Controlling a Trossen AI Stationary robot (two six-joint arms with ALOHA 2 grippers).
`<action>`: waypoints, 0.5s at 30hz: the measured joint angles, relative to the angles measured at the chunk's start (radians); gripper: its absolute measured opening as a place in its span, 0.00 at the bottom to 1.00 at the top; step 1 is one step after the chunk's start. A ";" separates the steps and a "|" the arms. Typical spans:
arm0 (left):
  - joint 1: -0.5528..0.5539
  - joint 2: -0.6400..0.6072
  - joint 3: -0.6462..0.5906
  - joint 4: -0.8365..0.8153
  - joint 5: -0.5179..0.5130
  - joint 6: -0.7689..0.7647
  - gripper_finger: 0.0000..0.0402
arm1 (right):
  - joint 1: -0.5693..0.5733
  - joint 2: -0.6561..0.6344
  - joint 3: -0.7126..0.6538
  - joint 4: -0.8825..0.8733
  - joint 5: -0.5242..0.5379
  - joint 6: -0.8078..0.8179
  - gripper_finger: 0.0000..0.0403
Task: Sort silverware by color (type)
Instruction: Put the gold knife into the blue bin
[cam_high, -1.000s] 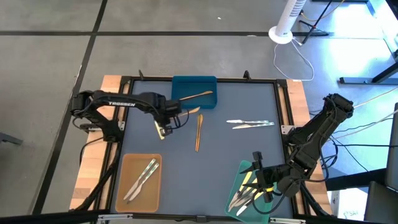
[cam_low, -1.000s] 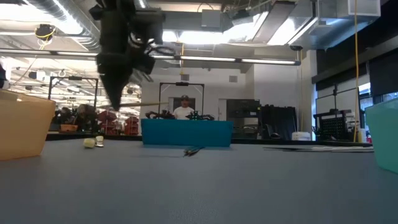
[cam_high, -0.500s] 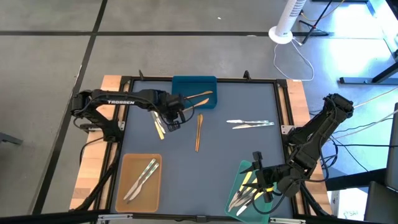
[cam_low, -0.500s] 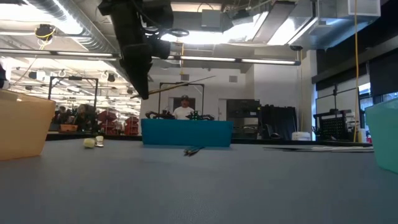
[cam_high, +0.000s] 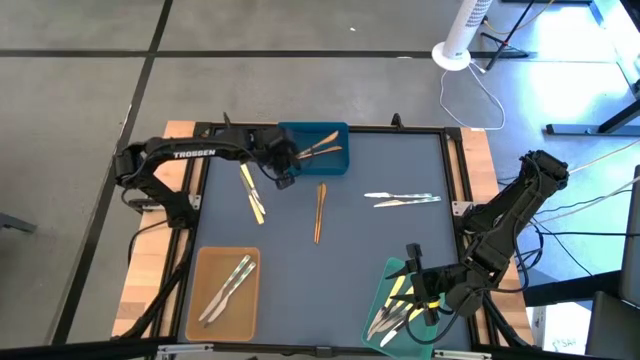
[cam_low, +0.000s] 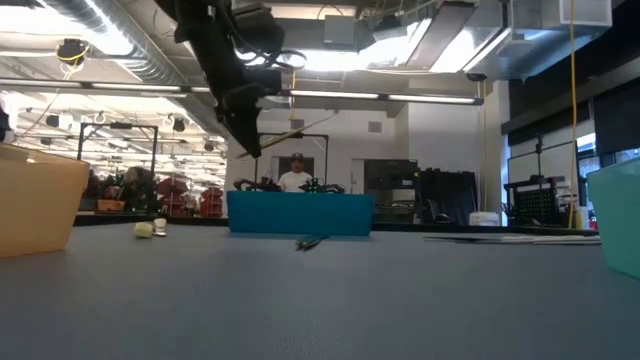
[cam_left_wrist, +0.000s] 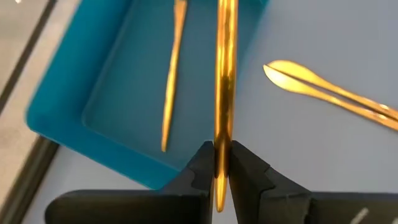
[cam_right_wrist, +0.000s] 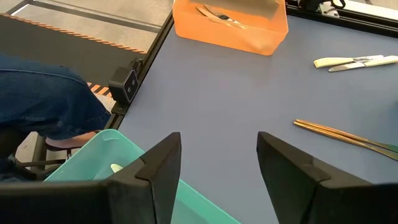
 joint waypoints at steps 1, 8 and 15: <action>0.010 0.000 0.000 0.013 0.001 0.011 0.06 | 0.000 0.000 0.000 0.000 0.000 0.000 0.50; 0.070 0.003 0.000 0.093 0.005 0.073 0.06 | 0.000 0.000 0.000 0.000 0.000 0.000 0.50; 0.109 0.080 0.000 0.139 0.012 0.095 0.06 | 0.000 0.000 0.000 0.002 0.000 0.000 0.50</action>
